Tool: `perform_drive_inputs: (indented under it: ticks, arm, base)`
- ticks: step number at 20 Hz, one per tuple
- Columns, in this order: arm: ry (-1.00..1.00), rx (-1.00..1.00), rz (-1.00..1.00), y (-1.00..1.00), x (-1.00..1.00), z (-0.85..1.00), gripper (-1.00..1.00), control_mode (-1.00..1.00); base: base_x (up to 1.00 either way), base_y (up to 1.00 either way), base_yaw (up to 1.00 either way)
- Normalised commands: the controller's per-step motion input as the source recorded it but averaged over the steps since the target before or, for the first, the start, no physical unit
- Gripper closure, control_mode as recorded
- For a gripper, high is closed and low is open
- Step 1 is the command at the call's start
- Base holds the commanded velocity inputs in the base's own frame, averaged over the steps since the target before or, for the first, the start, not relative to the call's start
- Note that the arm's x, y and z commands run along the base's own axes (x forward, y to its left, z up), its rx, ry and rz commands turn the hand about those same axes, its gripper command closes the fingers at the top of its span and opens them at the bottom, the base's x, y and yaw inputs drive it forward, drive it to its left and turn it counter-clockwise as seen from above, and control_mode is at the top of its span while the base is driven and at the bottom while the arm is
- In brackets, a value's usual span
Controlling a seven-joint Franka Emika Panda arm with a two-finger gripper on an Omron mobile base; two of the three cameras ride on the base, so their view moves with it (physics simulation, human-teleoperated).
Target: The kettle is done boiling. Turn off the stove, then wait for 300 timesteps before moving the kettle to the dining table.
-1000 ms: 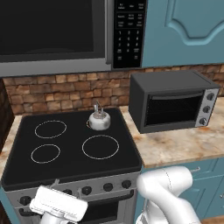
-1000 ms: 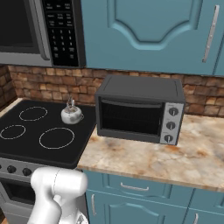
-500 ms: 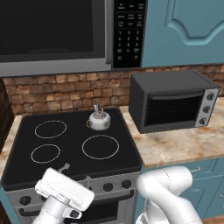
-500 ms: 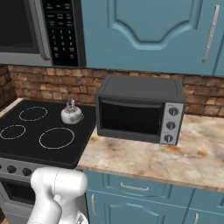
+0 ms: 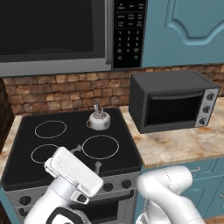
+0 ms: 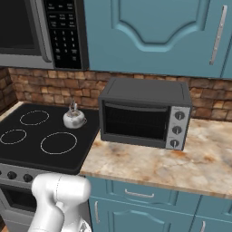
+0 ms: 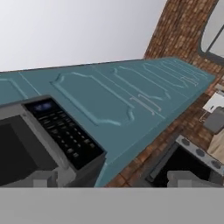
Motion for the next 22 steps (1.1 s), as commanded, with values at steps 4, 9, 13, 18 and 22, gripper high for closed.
perform_drive_inputs:
  ticks: [4,9,13,18,22]
  arm:
    - [0.00,0.16,0.00,-0.38,0.00,0.47,-1.00,-1.00]
    - [0.00,0.17,0.00,-0.40,0.00,0.41,-1.00,-1.00]
    - [0.00,0.16,0.00,-0.41,0.00,0.33,-1.00,-1.00]
    - [0.05,0.17,0.00,-0.37,0.00,0.24,-1.00,-1.00]
    - [0.12,0.21,0.00,-0.40,0.06,0.06,-1.00,-1.00]
  base:
    - [0.00,0.00,0.00]
    - [0.00,0.00,0.00]
    - [0.00,0.00,0.00]
    - [0.00,0.00,0.00]
    - [0.00,0.00,0.00]
